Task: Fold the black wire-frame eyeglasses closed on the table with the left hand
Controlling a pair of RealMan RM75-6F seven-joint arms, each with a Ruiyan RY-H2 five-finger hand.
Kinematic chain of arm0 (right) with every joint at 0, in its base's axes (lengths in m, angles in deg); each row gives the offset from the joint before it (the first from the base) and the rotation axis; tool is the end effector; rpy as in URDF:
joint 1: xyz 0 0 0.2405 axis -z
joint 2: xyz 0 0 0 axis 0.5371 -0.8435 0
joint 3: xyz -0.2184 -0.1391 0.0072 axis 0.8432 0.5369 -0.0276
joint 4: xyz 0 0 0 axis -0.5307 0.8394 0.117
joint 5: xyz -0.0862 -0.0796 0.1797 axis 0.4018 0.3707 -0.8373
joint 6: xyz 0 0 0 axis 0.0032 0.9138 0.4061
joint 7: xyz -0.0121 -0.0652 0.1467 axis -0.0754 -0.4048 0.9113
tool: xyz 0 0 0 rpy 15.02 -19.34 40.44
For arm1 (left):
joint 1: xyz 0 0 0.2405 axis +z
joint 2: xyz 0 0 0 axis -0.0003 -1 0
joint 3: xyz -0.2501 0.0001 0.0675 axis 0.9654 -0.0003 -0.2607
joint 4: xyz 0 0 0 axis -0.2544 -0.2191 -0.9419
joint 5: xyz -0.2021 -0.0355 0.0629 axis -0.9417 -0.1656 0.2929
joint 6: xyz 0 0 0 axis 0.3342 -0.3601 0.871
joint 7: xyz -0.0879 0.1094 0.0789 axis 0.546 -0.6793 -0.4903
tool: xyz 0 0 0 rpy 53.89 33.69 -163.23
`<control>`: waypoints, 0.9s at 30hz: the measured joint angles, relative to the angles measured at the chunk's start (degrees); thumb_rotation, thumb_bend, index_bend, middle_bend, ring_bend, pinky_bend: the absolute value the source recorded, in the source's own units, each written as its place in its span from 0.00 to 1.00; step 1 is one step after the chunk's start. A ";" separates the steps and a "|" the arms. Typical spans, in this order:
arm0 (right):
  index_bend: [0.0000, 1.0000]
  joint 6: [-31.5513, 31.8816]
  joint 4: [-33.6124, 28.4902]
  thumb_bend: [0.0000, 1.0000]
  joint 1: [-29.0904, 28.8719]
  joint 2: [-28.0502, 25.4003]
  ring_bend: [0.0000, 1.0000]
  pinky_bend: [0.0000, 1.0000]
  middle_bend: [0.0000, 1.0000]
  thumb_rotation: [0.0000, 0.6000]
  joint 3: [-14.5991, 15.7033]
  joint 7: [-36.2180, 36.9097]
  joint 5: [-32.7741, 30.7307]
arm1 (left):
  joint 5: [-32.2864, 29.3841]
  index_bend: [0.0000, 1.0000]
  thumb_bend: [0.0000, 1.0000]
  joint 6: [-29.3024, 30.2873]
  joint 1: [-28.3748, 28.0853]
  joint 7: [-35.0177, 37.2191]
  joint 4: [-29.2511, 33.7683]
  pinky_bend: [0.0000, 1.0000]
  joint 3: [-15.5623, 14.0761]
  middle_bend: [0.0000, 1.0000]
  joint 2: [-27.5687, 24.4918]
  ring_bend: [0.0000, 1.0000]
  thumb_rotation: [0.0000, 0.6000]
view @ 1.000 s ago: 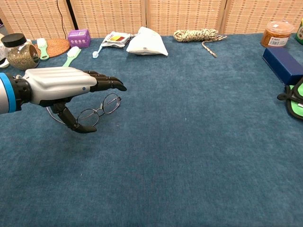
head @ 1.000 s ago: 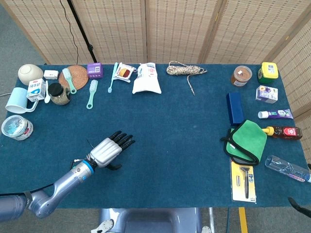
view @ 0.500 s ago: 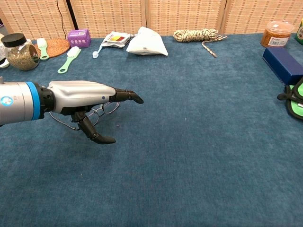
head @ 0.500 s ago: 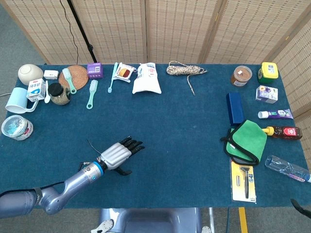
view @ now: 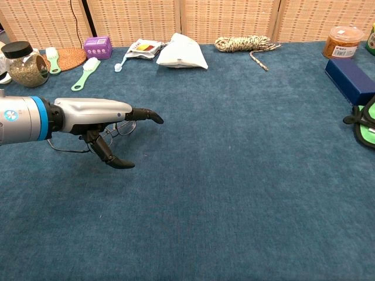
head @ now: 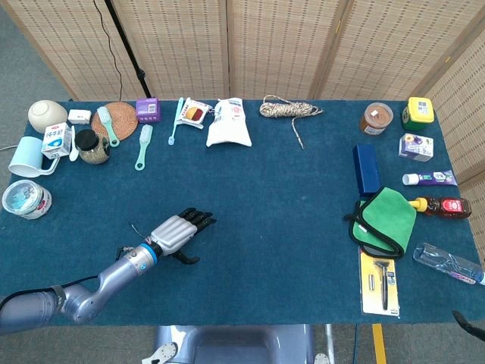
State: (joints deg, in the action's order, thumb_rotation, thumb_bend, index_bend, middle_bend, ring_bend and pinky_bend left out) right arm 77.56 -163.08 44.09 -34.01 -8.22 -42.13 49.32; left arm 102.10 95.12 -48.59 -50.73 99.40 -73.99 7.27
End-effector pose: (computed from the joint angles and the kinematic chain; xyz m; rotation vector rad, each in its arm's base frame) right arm -0.3103 -0.1039 0.2140 1.0630 -1.0063 0.8652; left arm -0.1420 0.3304 -0.0506 -2.2465 -1.0925 -0.7372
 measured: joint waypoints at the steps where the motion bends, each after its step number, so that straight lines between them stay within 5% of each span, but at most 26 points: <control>1: 0.12 -0.15 -0.01 0.00 -0.10 0.03 0.02 0.15 0.03 1.00 -0.03 -0.06 -0.02 | 0.02 0.05 0.26 0.02 0.08 0.06 0.09 0.00 -0.13 0.00 -0.30 0.00 0.71; 15: 0.12 -1.59 -0.29 0.00 -1.27 0.62 0.02 0.15 0.03 1.00 -0.31 -0.97 0.22 | 3.80 0.00 0.26 5.26 3.45 0.77 3.79 0.00 -2.45 0.00 -6.79 0.00 0.70; 27: 0.12 -1.56 0.00 0.00 -1.29 0.80 0.02 0.15 0.03 1.00 -0.29 -0.47 0.28 | 12.26 0.00 0.26 15.09 6.93 -14.71 0.64 0.00 -5.34 0.00 -7.07 0.00 0.70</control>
State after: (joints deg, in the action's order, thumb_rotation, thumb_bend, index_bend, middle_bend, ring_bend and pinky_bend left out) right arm 76.00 -163.08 42.80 -33.21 -8.51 -42.61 49.61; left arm 114.36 110.21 -41.66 -65.44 100.04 -79.33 0.20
